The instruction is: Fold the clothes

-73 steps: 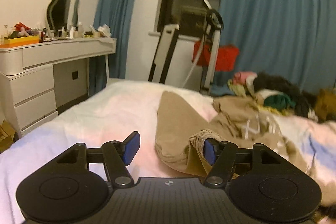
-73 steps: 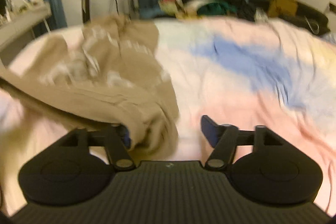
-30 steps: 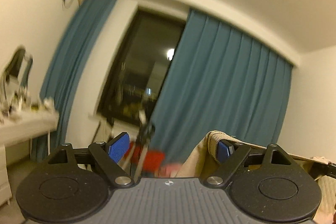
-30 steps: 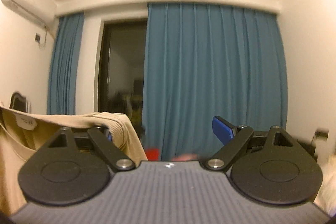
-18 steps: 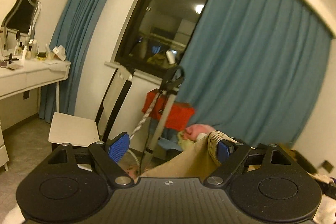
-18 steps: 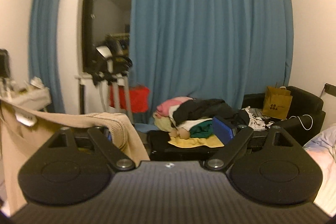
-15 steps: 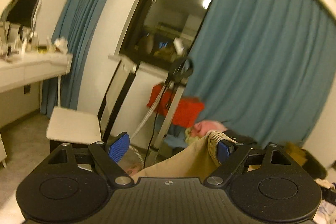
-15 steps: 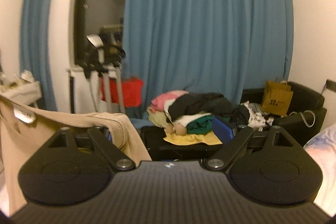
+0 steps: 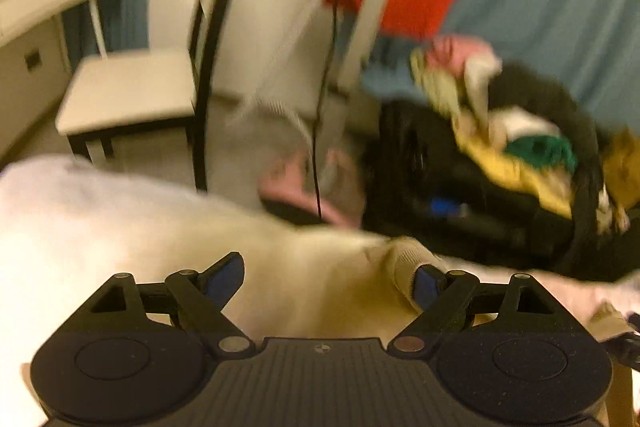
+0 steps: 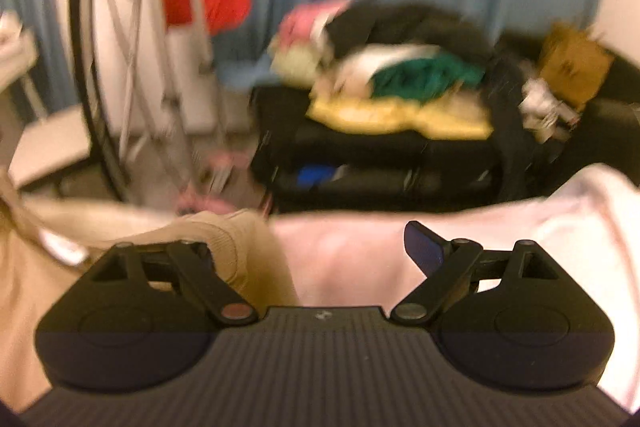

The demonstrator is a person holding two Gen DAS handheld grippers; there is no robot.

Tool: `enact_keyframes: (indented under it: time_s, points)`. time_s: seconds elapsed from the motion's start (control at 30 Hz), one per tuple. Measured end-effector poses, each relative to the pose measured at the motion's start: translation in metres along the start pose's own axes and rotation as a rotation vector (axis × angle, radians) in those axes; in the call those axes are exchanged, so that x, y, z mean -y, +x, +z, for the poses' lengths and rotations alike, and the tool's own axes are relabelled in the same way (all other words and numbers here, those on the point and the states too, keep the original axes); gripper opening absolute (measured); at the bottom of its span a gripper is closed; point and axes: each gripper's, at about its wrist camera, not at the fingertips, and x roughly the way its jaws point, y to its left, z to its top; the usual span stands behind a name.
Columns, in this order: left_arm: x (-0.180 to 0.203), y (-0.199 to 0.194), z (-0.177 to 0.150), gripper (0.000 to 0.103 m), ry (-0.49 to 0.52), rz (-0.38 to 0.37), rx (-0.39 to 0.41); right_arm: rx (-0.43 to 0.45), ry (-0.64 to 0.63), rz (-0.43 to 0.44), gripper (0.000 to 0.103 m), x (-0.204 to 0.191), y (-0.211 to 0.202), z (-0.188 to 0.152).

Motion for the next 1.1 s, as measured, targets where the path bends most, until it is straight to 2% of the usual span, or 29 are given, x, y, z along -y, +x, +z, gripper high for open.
enact_keyframes:
  time_s: [0.1, 0.17, 0.2, 0.27, 0.33, 0.43, 0.7, 0.9, 1.0, 1.1]
  points:
    - [0.002, 0.003, -0.004, 0.095, 0.050, 0.012, -0.083, -0.071, -0.046, 0.070, 0.088, -0.007, 0.005, -0.004]
    - [0.007, -0.004, -0.005, 0.097, 0.104, 0.011, -0.119, -0.096, -0.033, 0.114, 0.088, -0.009, -0.004, -0.002]
    - [0.010, -0.013, -0.006, 0.097, 0.122, 0.021, -0.112, -0.109, -0.026, 0.136, 0.088, -0.010, -0.009, -0.001]
    - [0.014, -0.030, -0.007, 0.101, 0.155, 0.046, -0.094, -0.126, -0.012, 0.176, 0.088, -0.011, -0.021, 0.001]
    - [0.017, -0.054, -0.010, 0.102, 0.166, 0.031, -0.069, -0.116, 0.003, 0.198, 0.088, -0.010, -0.040, 0.005]
    - [0.023, -0.096, -0.022, 0.102, 0.176, 0.013, -0.022, -0.073, 0.012, 0.187, 0.088, -0.009, -0.076, 0.003]
    - [0.021, -0.243, -0.101, 0.102, 0.161, -0.025, 0.149, 0.078, 0.073, 0.171, 0.088, -0.010, -0.214, -0.048]
    - [0.001, -0.329, -0.173, 0.102, 0.079, -0.068, 0.234, 0.209, 0.114, 0.178, 0.088, -0.010, -0.324, -0.109]
    - [-0.022, -0.353, -0.211, 0.102, -0.022, -0.109, 0.250, 0.277, 0.145, 0.173, 0.088, -0.009, -0.370, -0.145]
    - [-0.047, -0.360, -0.242, 0.100, -0.146, -0.148, 0.246, 0.325, 0.200, 0.185, 0.088, -0.006, -0.401, -0.185]
